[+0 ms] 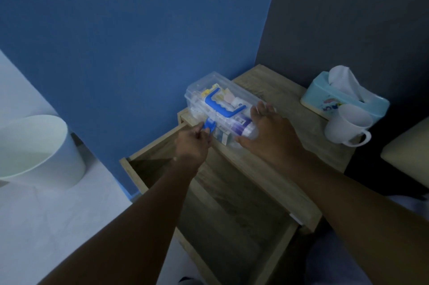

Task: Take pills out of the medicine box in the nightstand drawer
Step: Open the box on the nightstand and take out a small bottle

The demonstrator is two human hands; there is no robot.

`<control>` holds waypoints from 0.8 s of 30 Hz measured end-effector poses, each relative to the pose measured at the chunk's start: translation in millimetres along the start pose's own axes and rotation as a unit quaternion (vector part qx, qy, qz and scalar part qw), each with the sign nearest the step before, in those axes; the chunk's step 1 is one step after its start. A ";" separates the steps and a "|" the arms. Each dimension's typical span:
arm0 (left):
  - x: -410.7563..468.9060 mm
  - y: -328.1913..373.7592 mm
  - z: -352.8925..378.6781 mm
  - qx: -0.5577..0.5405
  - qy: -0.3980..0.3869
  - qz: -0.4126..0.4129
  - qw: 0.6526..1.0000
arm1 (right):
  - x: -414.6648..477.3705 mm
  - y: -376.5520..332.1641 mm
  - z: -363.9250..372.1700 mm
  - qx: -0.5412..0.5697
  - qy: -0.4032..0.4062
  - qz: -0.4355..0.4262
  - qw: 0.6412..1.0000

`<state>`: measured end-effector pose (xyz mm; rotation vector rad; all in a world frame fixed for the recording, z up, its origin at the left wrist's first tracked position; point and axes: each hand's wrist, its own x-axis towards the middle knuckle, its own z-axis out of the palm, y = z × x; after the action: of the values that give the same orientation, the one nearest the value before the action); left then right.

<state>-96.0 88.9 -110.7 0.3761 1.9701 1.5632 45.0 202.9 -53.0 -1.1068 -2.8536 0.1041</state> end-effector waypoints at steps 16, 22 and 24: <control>-11.4 29.7 -20.4 0.363 -0.117 0.163 0.910 | -3.5 1.8 -27.2 0.013 0.131 -0.046 0.990; -1.3 40.1 -15.1 0.414 -0.139 0.207 0.876 | 8.7 17.7 -49.9 0.112 0.272 -0.079 0.953; 2.4 40.1 -11.9 0.437 -0.143 0.206 0.864 | 17.5 23.7 -54.3 0.085 0.343 -0.112 0.929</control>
<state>-110.5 91.7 -71.5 1.3784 2.3339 0.6339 53.4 234.0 -0.3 -0.6077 -2.2592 -0.0454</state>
